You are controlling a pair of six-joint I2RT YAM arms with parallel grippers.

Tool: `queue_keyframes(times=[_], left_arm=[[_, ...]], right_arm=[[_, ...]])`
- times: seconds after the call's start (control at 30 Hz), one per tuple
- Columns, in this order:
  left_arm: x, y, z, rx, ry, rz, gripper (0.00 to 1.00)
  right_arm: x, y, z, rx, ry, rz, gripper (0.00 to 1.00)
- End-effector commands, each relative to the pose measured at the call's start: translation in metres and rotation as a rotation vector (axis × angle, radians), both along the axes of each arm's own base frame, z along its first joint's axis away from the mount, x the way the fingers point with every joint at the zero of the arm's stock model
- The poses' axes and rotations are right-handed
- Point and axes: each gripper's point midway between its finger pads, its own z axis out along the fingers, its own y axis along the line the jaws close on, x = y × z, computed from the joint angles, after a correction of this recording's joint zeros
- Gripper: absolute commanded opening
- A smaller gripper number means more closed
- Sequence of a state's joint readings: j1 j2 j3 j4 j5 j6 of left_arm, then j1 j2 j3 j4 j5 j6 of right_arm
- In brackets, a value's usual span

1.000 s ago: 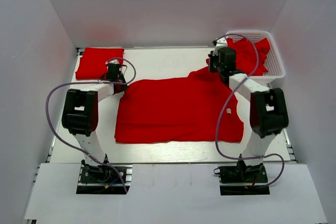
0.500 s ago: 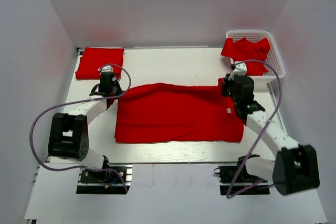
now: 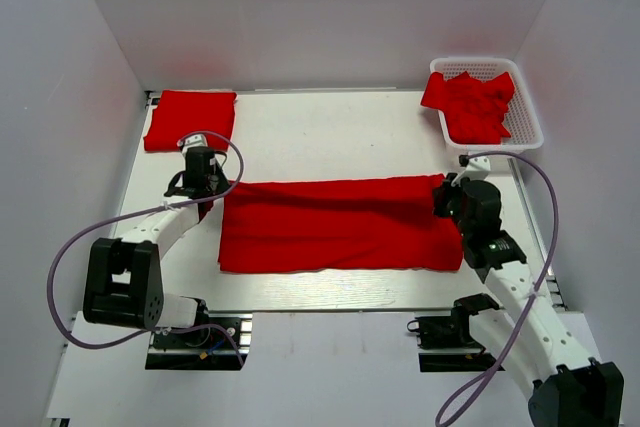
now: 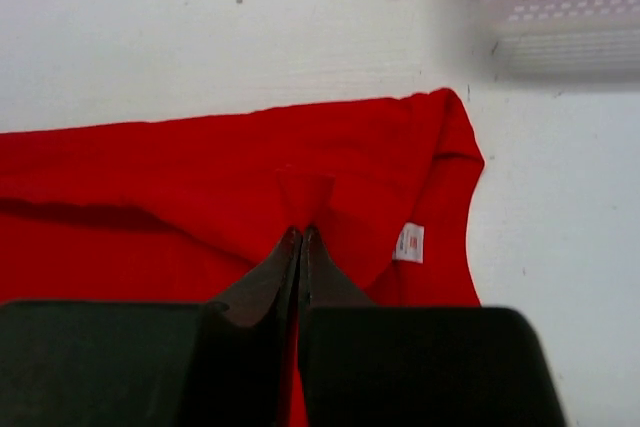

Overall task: Fold and stack the t-shirts
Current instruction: Fold the other side of the tshirt into a rectangle

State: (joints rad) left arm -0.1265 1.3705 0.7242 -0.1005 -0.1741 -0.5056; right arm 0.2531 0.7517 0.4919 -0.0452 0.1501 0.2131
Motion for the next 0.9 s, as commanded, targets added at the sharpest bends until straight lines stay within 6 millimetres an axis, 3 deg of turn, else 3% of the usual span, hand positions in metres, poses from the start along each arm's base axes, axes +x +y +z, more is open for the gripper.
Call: queue_keyframes(times=[0.0,0.07,0.1,0.13,0.17,0.37,0.43,0.47,0.5,0.57,0.6,0.63,0.7,0.73,0.83,0.87], left_arm=[[-0.002,0.009,0.010,0.009,-0.018,0.048,0.00],[-0.002,0.009,0.007,0.011,-0.009,0.048,0.00],[-0.002,0.009,0.007,0.011,-0.009,0.048,0.00],[0.000,0.008,0.008,0.011,-0.009,0.048,0.00],[0.000,0.008,0.008,0.011,-0.009,0.048,0.00],[-0.012,0.013,-0.005,0.014,0.058,0.081,0.00],[-0.019,0.014,-0.010,0.006,0.089,0.106,0.10],[-0.027,0.018,-0.013,0.018,0.131,0.125,0.22],[-0.031,0.022,-0.014,0.018,0.148,0.167,0.60],[-0.035,0.030,-0.008,0.038,0.175,0.224,0.88],[-0.051,0.043,-0.010,0.090,0.235,0.292,0.99],[-0.050,0.046,-0.003,0.080,0.229,0.335,0.99],[-0.056,0.055,-0.001,0.102,0.251,0.384,0.99],[-0.051,0.055,0.012,0.090,0.212,0.385,0.99],[-0.038,0.047,0.026,0.061,0.150,0.330,0.99],[-0.033,0.035,0.027,0.034,0.141,0.276,0.99]], right_arm=[[-0.015,-0.004,-0.009,0.028,0.047,-0.030,0.00],[-0.027,-0.005,-0.021,0.037,0.092,-0.029,0.00],[-0.030,-0.002,-0.018,0.063,0.080,-0.016,0.00],[-0.039,-0.003,-0.034,0.053,0.130,-0.016,0.00],[-0.041,-0.002,-0.035,0.059,0.135,-0.013,0.00],[-0.065,0.005,-0.065,0.103,0.266,0.015,0.00],[-0.071,0.009,-0.066,0.151,0.294,0.007,0.05],[-0.081,0.007,-0.076,0.156,0.356,-0.014,0.12],[-0.084,0.005,-0.075,0.169,0.370,-0.041,0.19],[-0.097,0.003,-0.078,0.245,0.441,-0.126,0.41],[-0.097,0.000,-0.072,0.251,0.432,-0.157,0.57],[-0.097,0.000,-0.067,0.282,0.425,-0.172,0.90],[-0.093,-0.005,-0.053,0.300,0.375,-0.215,0.90],[-0.088,-0.006,-0.045,0.308,0.342,-0.218,0.90],[-0.076,-0.001,-0.026,0.295,0.264,-0.160,0.90],[-0.076,0.006,-0.029,0.271,0.283,-0.097,0.90]])
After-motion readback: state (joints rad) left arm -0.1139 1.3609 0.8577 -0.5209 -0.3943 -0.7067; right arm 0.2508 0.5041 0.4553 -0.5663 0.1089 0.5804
